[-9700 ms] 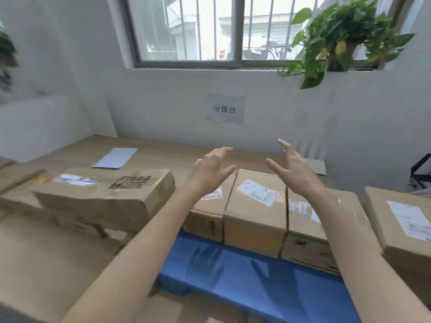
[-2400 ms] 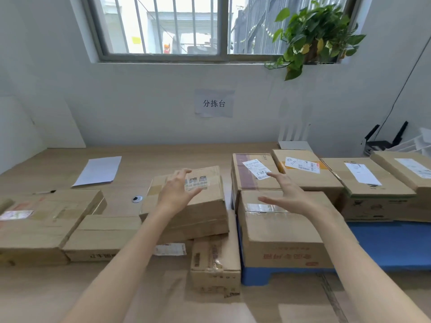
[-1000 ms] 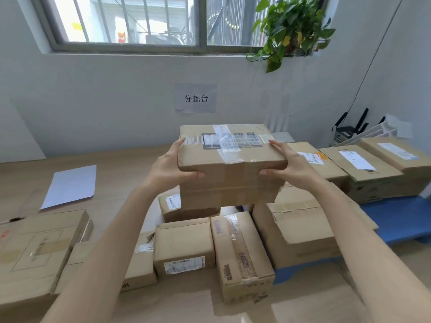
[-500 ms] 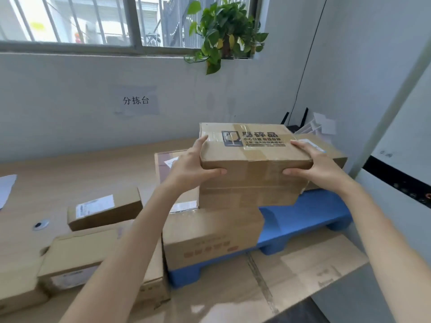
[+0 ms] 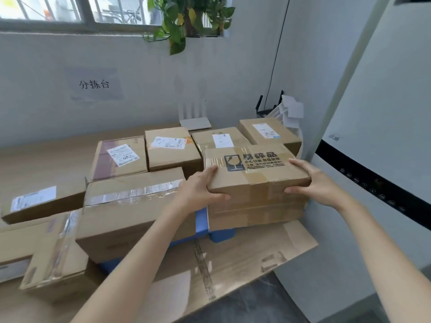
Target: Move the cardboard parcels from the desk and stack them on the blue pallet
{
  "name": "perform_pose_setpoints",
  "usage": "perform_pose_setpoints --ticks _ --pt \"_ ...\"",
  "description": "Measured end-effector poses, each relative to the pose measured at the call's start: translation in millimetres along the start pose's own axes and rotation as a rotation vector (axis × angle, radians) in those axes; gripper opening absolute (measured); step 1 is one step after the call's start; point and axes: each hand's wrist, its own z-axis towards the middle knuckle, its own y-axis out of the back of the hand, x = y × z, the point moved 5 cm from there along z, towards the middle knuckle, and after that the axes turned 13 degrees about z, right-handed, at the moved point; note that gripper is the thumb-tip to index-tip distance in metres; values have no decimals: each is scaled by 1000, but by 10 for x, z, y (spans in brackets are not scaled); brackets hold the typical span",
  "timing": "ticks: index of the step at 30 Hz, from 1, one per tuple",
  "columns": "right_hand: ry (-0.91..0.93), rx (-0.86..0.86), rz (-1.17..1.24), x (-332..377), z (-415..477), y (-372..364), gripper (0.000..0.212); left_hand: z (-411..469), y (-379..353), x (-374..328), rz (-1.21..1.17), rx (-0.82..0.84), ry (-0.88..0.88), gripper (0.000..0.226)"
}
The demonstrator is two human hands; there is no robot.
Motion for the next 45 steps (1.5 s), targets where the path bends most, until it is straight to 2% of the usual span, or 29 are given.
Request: perform_pose_setpoints --ticks 9,18,25,30,45 --pt "-7 121 48 -479 319 -373 86 -17 -391 183 200 12 85 91" --pt "15 190 98 -646 597 -635 87 -63 -497 270 434 -98 160 93" --pt "39 218 108 -672 733 -779 89 -13 -532 384 360 -4 251 97" --pt "47 225 125 -689 810 -863 90 13 -496 441 388 50 242 98" --pt "57 254 128 -694 957 -915 90 94 -480 492 428 51 262 97"
